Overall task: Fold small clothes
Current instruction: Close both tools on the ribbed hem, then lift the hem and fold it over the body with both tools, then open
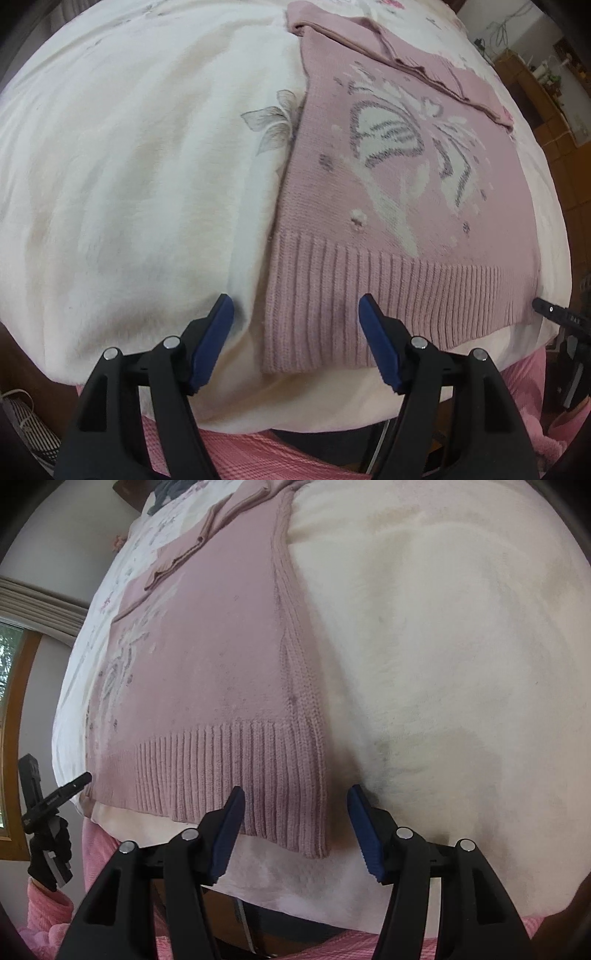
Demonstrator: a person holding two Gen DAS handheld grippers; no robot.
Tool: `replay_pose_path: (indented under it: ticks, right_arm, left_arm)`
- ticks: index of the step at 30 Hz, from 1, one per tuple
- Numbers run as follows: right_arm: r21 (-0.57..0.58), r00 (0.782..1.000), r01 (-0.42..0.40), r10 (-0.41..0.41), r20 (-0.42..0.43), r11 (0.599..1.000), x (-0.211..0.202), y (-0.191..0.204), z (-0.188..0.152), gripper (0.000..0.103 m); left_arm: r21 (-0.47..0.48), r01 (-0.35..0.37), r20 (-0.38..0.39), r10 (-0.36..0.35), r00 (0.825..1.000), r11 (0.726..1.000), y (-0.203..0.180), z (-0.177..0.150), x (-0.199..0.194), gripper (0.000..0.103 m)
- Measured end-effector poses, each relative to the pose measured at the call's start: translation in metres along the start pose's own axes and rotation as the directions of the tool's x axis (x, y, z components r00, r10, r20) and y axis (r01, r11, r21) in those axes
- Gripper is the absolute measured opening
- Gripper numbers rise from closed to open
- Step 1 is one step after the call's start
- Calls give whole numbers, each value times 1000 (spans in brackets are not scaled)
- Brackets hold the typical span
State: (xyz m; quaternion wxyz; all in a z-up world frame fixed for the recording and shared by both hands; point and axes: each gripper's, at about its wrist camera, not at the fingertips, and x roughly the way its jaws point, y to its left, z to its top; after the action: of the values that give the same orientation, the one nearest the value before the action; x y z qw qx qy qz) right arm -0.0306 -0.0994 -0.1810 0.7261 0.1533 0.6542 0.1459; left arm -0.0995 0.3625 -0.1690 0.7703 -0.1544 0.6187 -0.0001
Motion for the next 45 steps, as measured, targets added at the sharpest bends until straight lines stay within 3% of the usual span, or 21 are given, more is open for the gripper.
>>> replay_pose_path:
  ticks: [2, 3, 4, 7, 13, 17, 21, 25, 28, 32, 33, 36, 38, 39, 41, 42, 45]
  right_arm:
    - [-11, 1000, -5, 5, -5, 1000, 1, 2, -1, 54]
    - [-20, 1000, -14, 13, -8, 1000, 2, 4, -1, 43]
    - [-33, 1000, -23, 23, -12, 999, 3, 7, -2, 38]
    - [-42, 1000, -16, 15, -16, 999, 6, 9, -3, 35]
    - [-24, 1000, -10, 9, -21, 1000, 11, 9, -1, 37]
    - [-96, 1000, -21, 21, -5, 995, 7, 24, -4, 18]
    - [-89, 999, -32, 31, -14, 996, 9, 26, -1, 23]
    - [-79, 999, -14, 12, -31, 997, 16, 24, 0, 32]
    - [-74, 999, -17, 14, -38, 997, 19, 22, 0, 33]
    - [-75, 999, -21, 18, -35, 997, 18, 23, 0, 33]
    - [-76, 999, -21, 18, -34, 997, 17, 23, -1, 33]
    - [-76, 999, -21, 18, -35, 997, 17, 22, -1, 33]
    - [-77, 999, -18, 15, -38, 997, 17, 23, -1, 34]
    - [-81, 999, -14, 11, -37, 997, 17, 24, -1, 34]
    - [-96, 999, -13, 10, -36, 995, 16, 27, -2, 34]
    - [-106, 999, -16, 12, -32, 994, 14, 28, -3, 27]
    - [-121, 999, -22, 18, -28, 992, 11, 29, -3, 12]
  left_arm:
    - [-2, -1, -3, 1, 1000, 1000, 0, -1, 0, 64]
    - [-4, -10, -6, 10, 1000, 1000, 1, 0, 0, 58]
    - [-11, -22, -9, 22, 1000, 1000, 2, -1, 1, 52]
    - [-42, -19, 3, 19, 1000, 999, 7, -2, -6, 39]
    - [-27, -23, 21, 23, 1000, 999, 4, -7, -11, 38]
    - [-8, -36, 25, 36, 999, 999, 1, -9, -9, 38]
    - [-31, -24, 25, 25, 999, 999, 3, -8, -8, 38]
    - [-7, 56, 44, -55, 997, 998, -8, -8, -18, 36]
    - [24, -32, 13, 31, 999, 999, -15, -5, -4, 38]
    - [-5, -62, -2, 62, 998, 998, -9, -4, 9, 39]
    - [-7, -70, 5, 70, 998, 998, -8, -4, 9, 44]
    - [-15, -29, 0, 29, 1000, 999, -5, -3, 14, 51]
    - [-40, -12, -19, 12, 1000, 999, 0, 0, 21, 51]
    - [-54, -8, -19, 7, 1000, 999, 1, 1, 21, 49]
    - [-76, 59, -15, -60, 998, 995, 0, 0, 17, 22]
    - [-87, 63, -11, -64, 998, 994, 0, 0, 14, 12]
    - [-97, 123, 18, -122, 992, 988, -3, -2, 2, 6]
